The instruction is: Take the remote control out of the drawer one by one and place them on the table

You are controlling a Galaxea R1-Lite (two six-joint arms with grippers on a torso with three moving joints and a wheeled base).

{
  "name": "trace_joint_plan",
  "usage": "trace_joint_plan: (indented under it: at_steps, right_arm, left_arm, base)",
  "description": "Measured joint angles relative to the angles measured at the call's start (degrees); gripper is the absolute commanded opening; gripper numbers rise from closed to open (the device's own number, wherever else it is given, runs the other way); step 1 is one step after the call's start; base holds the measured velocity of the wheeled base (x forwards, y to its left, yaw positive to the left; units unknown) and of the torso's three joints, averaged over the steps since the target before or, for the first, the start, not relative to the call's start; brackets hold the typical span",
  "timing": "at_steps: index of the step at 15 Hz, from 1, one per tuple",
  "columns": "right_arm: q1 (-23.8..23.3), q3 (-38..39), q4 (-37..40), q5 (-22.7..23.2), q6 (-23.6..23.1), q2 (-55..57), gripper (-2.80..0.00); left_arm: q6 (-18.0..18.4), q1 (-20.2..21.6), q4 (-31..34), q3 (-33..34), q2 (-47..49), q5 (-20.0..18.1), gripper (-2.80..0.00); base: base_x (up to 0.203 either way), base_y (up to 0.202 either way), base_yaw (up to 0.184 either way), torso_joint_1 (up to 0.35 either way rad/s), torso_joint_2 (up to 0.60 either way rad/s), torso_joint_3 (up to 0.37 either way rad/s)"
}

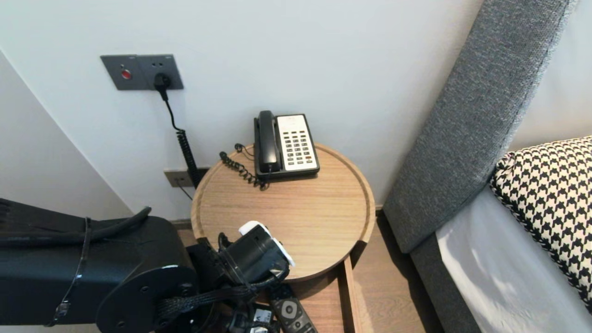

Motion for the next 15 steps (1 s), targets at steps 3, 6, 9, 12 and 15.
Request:
trace_joint_plan:
  at_steps: [3,6,9,12,15]
  right_arm:
    - [0.0,0.0,0.0,0.02,0.0,0.0,-2.8]
    - [0.0,0.0,0.0,0.0,-0.02,0.0,-2.8]
    - [-0.01,0.0,0.0,0.0,-0.01,0.0,-2.8]
    - [-0.01,0.0,0.0,0.02,-0.02,0.0,-2.8]
    - [0.0,0.0,0.0,0.0,-0.02,0.0,-2.8]
  left_arm:
    - [0.88,0.0,-0.06,0.13,0.95,0.93,0.0]
    - [0.91,0.15,-1.59,0.37,2.42,0.98,0.0]
    - [0.97,0.23,-4.27,0.8,4.64,0.95,0.0]
    - [1.19,0.37,-4.41,1.96,5.5,1.04,0.0]
    - [1.51,0.43,-4.69,3.54,5.39,1.04,0.0]
  base:
    - [0.0,0.0,0.0,0.0,0.0,0.0]
    - [0.0,0.0,0.0,0.0,0.0,0.0]
    - [0.0,0.0,0.0,0.0,0.0,0.0]
    - [0.0,0.0,0.0,0.0,0.0,0.0]
    - [0.0,0.0,0.0,0.0,0.0,0.0]
